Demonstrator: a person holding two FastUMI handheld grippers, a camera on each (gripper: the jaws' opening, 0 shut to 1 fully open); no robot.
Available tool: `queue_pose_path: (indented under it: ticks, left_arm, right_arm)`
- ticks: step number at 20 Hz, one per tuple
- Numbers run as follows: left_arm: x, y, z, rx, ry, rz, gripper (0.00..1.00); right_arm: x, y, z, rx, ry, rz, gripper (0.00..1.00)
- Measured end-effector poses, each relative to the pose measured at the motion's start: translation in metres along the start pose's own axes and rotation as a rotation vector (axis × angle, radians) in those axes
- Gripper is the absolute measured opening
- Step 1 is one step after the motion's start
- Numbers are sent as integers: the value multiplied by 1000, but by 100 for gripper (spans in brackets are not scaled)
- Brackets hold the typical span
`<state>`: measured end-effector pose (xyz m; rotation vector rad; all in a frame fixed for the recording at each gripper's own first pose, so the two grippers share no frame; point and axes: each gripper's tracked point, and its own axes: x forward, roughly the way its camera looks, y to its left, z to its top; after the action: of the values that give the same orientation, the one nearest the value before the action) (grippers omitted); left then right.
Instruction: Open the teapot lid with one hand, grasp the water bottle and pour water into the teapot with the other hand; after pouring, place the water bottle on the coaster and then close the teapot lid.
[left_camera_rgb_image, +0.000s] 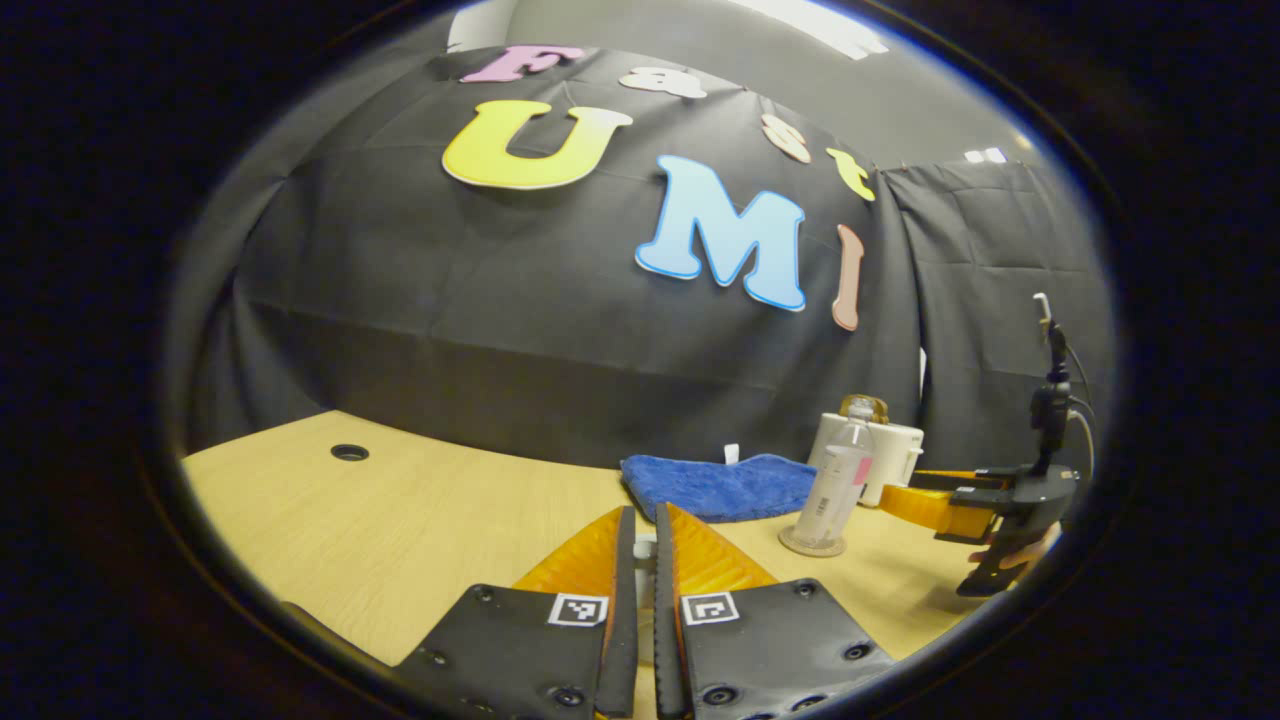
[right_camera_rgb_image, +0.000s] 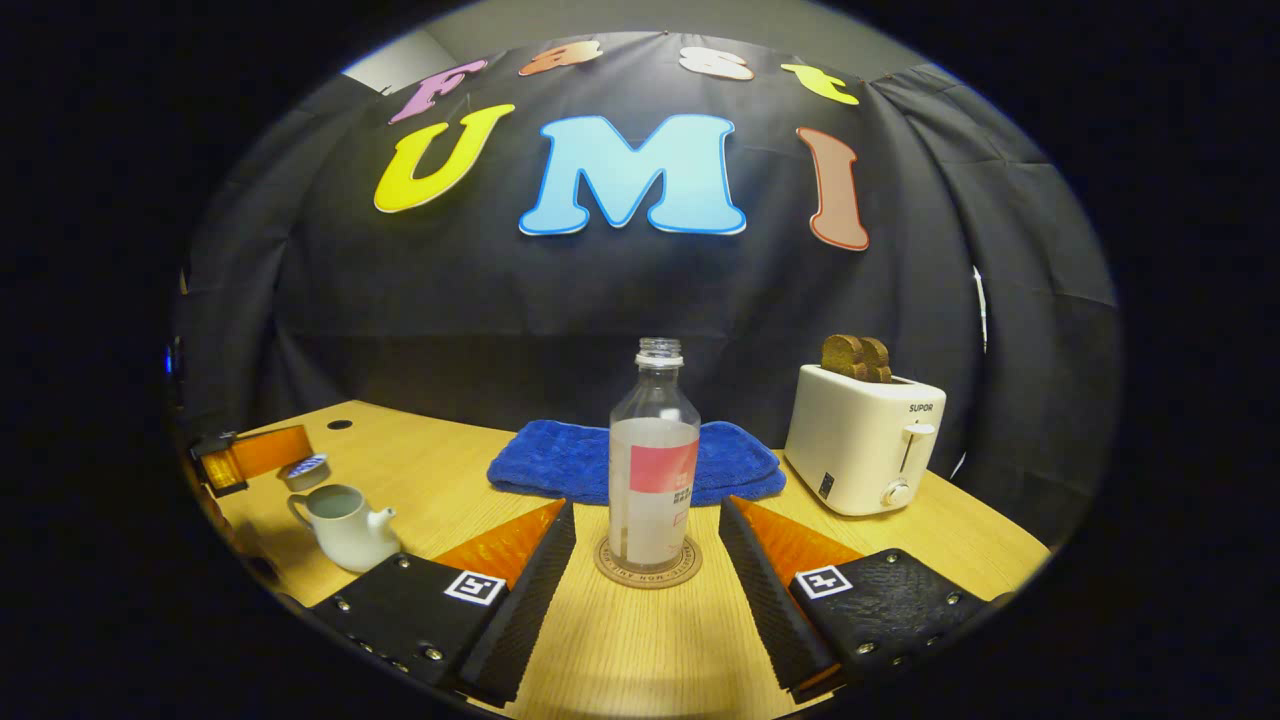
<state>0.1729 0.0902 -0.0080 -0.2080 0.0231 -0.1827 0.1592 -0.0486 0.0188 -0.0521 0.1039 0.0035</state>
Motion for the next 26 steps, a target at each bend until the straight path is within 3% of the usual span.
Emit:
queue_pose_path:
  ticks: [8, 26]
  left_arm:
    - [8, -8, -7, 75, 28, 2, 13]
    - [18, -32, -11, 178, 65, 51, 16]
  right_arm:
    - [-72, 28, -16, -20, -42, 35, 90]
    - [-76, 36, -23, 29, -36, 87, 90]
